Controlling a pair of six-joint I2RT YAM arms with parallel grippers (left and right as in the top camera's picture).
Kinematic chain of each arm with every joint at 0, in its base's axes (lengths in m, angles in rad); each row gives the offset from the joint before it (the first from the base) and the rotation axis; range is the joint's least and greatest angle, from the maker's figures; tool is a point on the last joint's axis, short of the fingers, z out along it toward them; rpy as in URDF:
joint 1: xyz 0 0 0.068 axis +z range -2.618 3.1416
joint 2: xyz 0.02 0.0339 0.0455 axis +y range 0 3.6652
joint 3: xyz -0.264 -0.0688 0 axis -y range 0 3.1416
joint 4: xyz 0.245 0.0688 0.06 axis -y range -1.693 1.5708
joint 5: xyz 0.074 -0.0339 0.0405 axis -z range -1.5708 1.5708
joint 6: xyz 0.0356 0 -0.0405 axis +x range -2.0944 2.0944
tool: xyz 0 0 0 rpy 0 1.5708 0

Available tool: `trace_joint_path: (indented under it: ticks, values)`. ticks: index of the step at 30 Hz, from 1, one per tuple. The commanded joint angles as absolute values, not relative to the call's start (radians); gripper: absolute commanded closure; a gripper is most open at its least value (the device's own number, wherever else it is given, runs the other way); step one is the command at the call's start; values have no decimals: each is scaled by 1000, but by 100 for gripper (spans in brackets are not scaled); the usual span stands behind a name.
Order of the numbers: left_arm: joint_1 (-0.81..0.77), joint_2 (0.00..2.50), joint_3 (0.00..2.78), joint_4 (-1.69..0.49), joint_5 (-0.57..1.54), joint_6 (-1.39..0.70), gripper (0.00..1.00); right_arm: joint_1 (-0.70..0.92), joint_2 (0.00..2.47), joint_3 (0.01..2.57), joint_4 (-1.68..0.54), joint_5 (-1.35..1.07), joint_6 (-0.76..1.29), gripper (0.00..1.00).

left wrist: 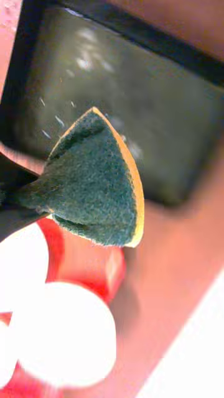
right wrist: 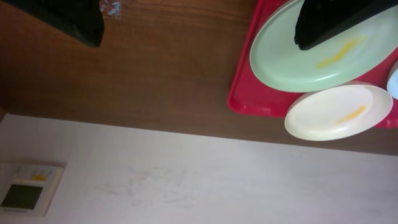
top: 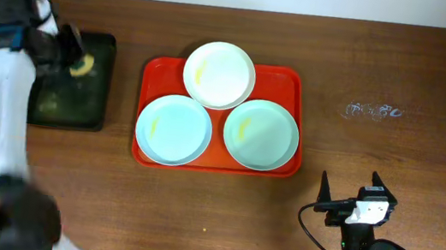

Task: Clean dirty plates on tray and stack at the side
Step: 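Lift the sponge with the left gripper onto the lower-left green plate, then hold the plate rim with the right gripper and scrub with the sponge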

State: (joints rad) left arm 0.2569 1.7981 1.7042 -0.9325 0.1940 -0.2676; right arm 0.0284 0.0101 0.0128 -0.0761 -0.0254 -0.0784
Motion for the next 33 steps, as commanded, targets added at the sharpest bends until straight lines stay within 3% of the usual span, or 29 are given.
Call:
trace_joint_path:
  ticks: [1,3,6,10,11,12,13,15,17,19,28,31,33]
  values:
    - [112,1615,1749,-1049,310,-244,100,26,4,6,-79,-22,-74,1]
    - [-36,1646,1671,-1098,228,-245,100,26,4,6,-79,-22,-74,1]
    - [-234,1780,1376,-903,174,-270,100,26,4,6,-79,-22,-74,1]
    - [-255,1917,1285,-774,157,-347,100,26,4,6,-79,-22,-74,1]
    - [-255,1938,1285,-774,160,-347,84,26,4,6,-79,-22,-74,1]
    - [-255,1951,1285,-776,160,-347,48,26,4,6,-79,-22,-74,1]
    - [-254,1951,1290,-795,160,-343,24,26,4,6,-79,-22,-74,1]
    - [-233,1914,1369,-907,160,-343,13,26,4,6,-79,-22,-74,1]
    - [-197,1826,1456,-979,160,-344,12,26,4,6,-79,-22,-74,1]
    - [-175,1724,1470,-979,147,-344,0,26,4,6,-79,-22,-74,1]
    - [-174,1691,1296,-989,-5,-344,1,26,3,6,-55,-79,-61,1]
    - [-174,1691,1296,-983,-4,-344,0,27,3,6,20,-749,135,1]
    - [-174,1691,1296,-981,4,-378,0,27,3,6,191,-910,203,1]
